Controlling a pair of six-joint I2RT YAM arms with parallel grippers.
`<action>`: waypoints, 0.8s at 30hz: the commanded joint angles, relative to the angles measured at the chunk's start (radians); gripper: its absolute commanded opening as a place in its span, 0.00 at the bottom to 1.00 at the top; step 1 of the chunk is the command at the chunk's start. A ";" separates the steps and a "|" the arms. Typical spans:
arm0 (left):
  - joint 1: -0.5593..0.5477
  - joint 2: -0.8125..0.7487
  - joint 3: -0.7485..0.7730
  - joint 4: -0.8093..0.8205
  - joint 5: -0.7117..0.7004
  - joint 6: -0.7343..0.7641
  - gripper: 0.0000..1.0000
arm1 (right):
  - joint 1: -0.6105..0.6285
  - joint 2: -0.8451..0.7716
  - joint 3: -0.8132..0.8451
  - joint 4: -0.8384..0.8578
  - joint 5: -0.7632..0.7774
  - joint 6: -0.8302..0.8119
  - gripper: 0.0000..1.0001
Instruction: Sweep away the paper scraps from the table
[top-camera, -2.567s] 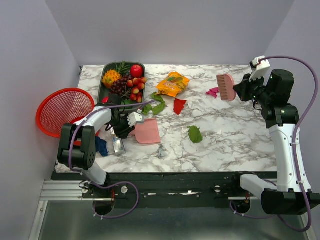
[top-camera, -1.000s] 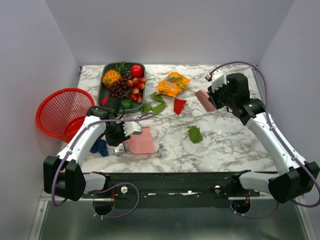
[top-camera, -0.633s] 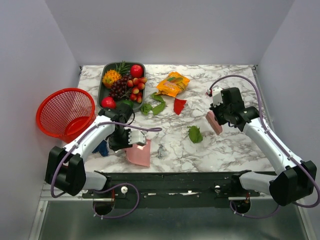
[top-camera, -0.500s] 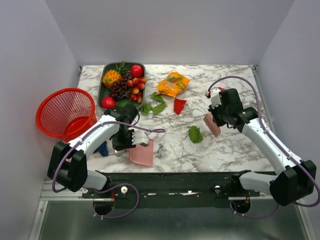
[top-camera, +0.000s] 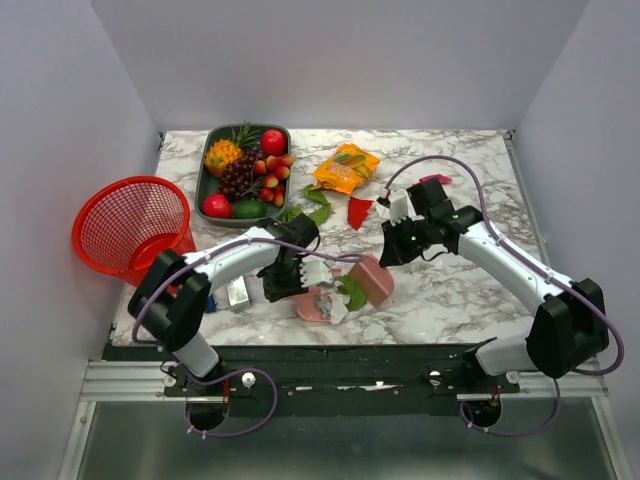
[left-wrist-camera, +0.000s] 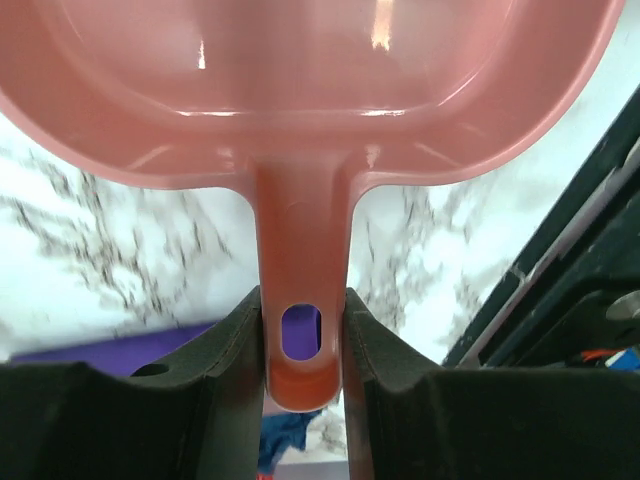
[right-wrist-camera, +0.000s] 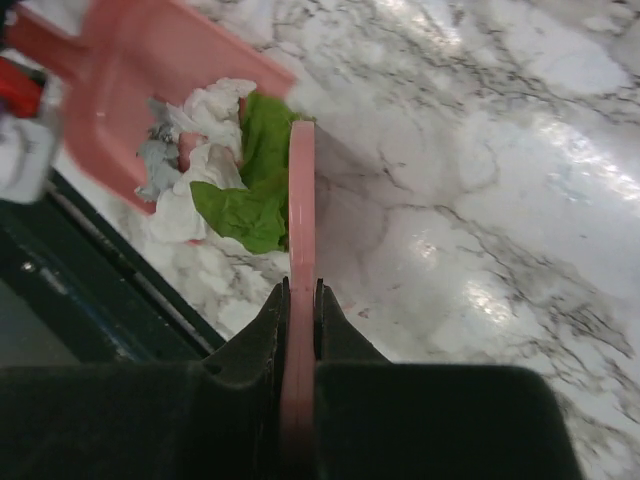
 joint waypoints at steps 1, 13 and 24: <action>-0.045 0.113 0.105 0.120 0.088 -0.148 0.00 | -0.003 0.030 0.056 -0.012 -0.226 0.043 0.01; -0.045 0.069 0.043 0.300 0.188 -0.172 0.00 | -0.106 -0.080 0.039 -0.030 -0.162 0.057 0.01; -0.019 0.006 -0.070 0.487 0.233 -0.126 0.00 | -0.125 -0.157 0.099 -0.138 0.038 -0.110 0.00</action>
